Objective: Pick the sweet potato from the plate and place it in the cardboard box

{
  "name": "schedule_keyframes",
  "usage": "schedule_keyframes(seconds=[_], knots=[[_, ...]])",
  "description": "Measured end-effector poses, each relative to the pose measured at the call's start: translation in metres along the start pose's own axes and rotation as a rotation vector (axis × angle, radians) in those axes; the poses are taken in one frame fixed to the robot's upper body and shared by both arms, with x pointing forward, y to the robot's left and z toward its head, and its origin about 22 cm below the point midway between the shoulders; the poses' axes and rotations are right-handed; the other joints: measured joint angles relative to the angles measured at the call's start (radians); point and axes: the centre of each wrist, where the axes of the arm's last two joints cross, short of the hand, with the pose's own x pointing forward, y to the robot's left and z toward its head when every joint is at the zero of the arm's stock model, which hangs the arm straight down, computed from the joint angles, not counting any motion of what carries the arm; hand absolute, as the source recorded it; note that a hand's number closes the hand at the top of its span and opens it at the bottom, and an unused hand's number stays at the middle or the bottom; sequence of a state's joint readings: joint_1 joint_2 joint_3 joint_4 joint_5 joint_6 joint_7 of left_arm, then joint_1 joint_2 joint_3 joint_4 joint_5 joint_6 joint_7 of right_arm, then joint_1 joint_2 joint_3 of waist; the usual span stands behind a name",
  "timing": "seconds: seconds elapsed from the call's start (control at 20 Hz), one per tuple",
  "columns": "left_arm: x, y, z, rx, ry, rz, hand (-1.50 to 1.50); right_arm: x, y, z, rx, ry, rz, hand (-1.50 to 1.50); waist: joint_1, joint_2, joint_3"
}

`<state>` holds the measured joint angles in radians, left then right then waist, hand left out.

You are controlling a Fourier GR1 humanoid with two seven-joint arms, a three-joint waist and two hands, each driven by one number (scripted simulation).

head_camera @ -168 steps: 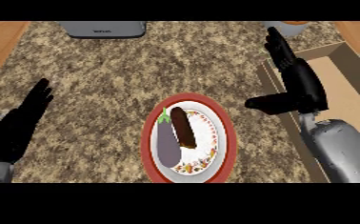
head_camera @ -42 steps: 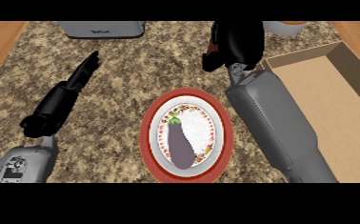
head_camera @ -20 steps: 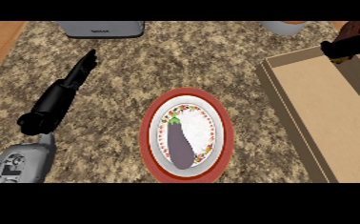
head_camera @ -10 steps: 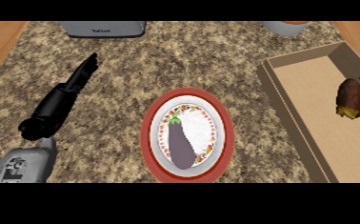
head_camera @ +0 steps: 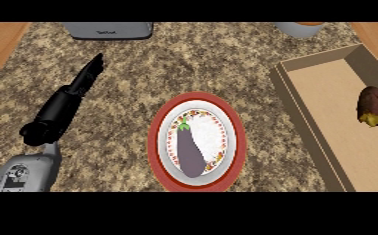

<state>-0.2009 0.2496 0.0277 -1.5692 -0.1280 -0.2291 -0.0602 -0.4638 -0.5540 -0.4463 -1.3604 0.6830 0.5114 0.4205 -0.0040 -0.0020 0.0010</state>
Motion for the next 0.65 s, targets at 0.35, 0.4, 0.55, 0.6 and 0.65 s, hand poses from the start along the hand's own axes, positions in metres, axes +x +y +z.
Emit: schedule_keyframes(seconds=[0.35,0.4,0.55,0.6,0.65], knots=[[-0.005,0.0,0.002,0.008,0.012,-0.001,0.0,-0.003,-0.016,0.004,-0.27,-0.141,-0.587,-1.5,-0.008,-0.003,0.001],[-0.005,-0.001,0.001,0.007,0.011,0.0,0.0,-0.008,-0.017,0.003,-0.3,-0.134,-0.657,-1.5,-0.007,-0.002,0.001],[-0.005,0.002,-0.002,0.008,0.011,-0.001,0.0,-0.03,-0.02,0.004,-0.371,-0.103,-0.81,-1.5,-0.007,0.0,0.0],[-0.004,0.001,-0.001,0.007,0.01,0.001,0.0,-0.04,-0.02,0.005,-0.395,-0.096,-0.846,-1.5,-0.006,0.0,0.0],[-0.004,0.003,0.001,0.004,0.006,-0.003,0.0,-0.05,-0.023,0.006,-0.421,-0.087,-0.871,-1.5,-0.004,0.0,0.0]])
